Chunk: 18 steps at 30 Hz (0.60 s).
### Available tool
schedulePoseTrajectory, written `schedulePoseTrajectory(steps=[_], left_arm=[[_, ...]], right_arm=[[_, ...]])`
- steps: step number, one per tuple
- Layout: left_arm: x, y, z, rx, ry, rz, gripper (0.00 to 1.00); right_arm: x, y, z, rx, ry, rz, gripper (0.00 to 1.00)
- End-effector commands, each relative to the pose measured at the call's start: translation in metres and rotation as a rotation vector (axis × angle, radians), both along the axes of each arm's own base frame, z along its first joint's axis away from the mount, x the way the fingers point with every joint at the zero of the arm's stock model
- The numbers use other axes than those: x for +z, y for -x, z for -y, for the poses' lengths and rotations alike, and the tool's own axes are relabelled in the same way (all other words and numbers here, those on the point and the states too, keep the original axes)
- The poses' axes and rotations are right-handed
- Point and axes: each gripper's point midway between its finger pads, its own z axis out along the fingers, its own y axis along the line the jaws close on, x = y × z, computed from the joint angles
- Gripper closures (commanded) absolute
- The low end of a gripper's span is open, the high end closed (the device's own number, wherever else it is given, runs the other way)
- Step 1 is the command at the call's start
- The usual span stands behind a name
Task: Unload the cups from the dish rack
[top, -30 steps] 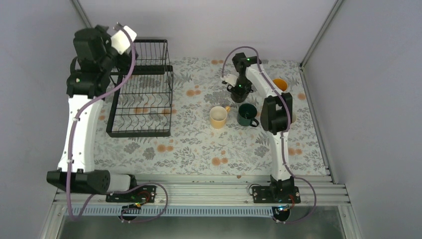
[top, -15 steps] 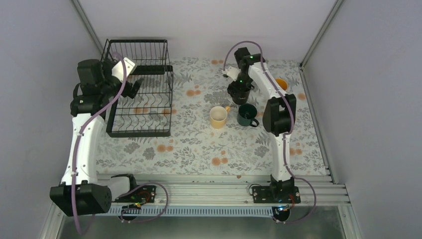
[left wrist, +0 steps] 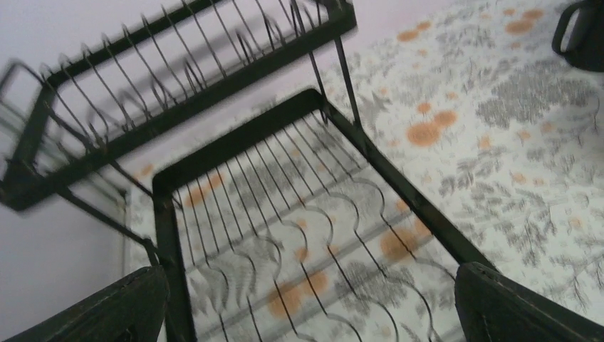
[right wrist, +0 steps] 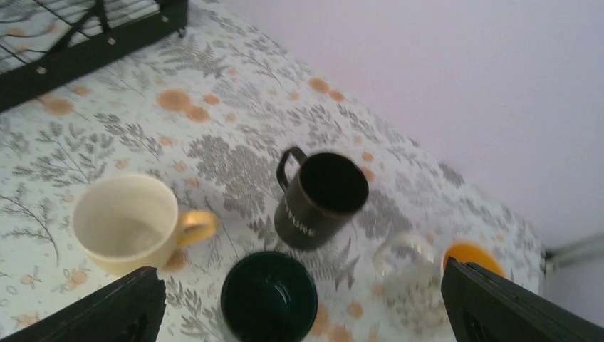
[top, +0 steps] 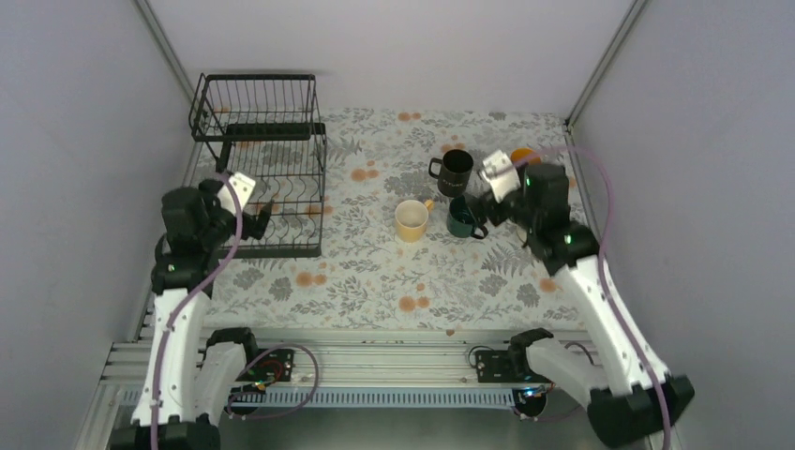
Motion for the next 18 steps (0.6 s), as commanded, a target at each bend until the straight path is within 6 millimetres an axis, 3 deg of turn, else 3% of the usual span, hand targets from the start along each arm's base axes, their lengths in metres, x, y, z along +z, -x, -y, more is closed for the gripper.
schedulePoseTrajectory(steps=[1,3,8,11,16,18], left_arm=[[-0.015,0.015,-0.008,0.098,0.089,0.087,0.0],[-0.022,0.024,-0.015,0.149,0.094,0.132,0.0],[-0.049,0.05,-0.038,0.308,0.099,0.254,0.0],[-0.03,0.069,-0.065,0.478,0.149,0.381,0.0],[-0.038,0.062,-0.057,0.429,0.16,0.316,0.0],[-0.037,0.063,-0.058,0.433,0.16,0.322,0.0]], right_arm=[[-0.008,0.013,0.04,-0.245,-0.133,0.187,0.0],[0.0,0.036,0.053,-0.269,-0.162,0.284,0.0],[-0.028,0.054,0.074,-0.347,-0.163,0.347,0.0],[-0.031,0.059,0.095,-0.472,-0.229,0.421,0.0],[-0.053,0.071,0.08,-0.38,-0.293,0.377,0.0],[-0.052,0.076,0.072,-0.333,-0.317,0.36,0.0]])
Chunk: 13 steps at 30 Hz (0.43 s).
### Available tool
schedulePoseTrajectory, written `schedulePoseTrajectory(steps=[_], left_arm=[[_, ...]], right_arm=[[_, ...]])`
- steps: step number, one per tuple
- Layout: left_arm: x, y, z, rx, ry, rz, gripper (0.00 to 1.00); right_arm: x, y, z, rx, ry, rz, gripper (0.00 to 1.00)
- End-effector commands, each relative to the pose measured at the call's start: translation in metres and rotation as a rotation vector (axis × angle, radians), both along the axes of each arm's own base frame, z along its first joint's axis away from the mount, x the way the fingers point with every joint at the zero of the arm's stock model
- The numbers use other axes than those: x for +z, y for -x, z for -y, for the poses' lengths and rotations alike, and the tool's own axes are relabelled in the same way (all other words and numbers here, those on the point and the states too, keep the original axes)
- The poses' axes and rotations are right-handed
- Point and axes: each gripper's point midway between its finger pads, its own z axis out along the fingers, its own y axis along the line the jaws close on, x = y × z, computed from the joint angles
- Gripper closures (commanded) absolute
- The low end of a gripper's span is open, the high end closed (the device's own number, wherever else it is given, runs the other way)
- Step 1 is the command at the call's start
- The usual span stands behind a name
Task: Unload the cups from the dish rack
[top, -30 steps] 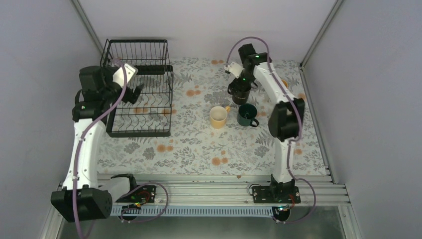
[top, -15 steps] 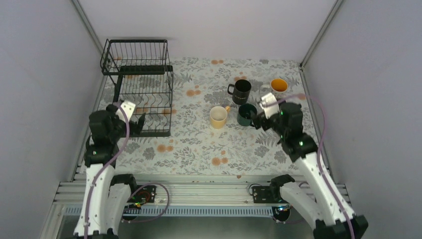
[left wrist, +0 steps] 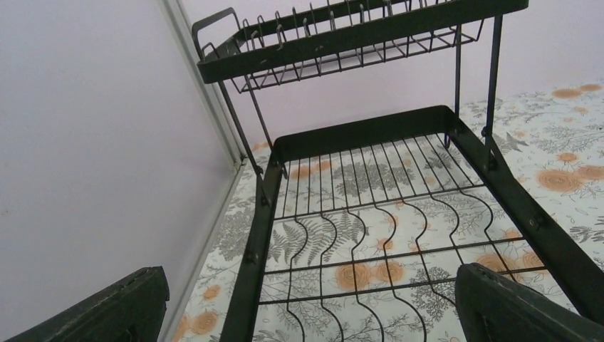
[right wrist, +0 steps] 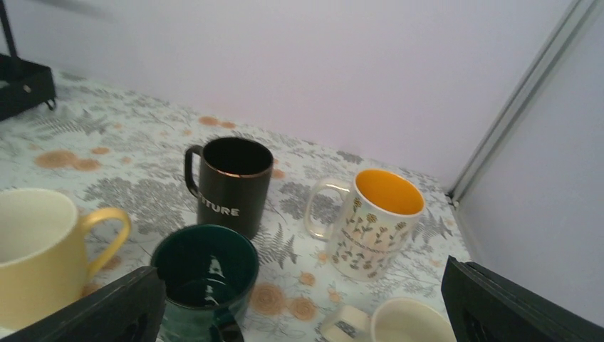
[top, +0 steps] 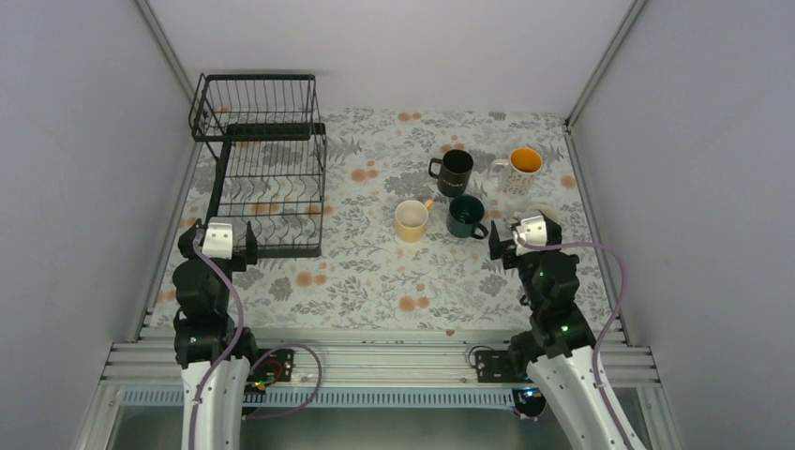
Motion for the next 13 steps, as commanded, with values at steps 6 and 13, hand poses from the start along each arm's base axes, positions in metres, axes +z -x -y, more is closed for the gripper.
schedulePoseTrajectory(steps=[6,13], left_arm=[[0.012,0.002,-0.005,0.031,0.037,0.038,0.0],[0.014,0.004,-0.008,0.049,0.045,0.05,0.0]], right_arm=[[0.008,0.006,-0.009,0.059,-0.1,0.051,0.0],[0.002,0.003,-0.009,0.054,-0.08,0.038,0.0]])
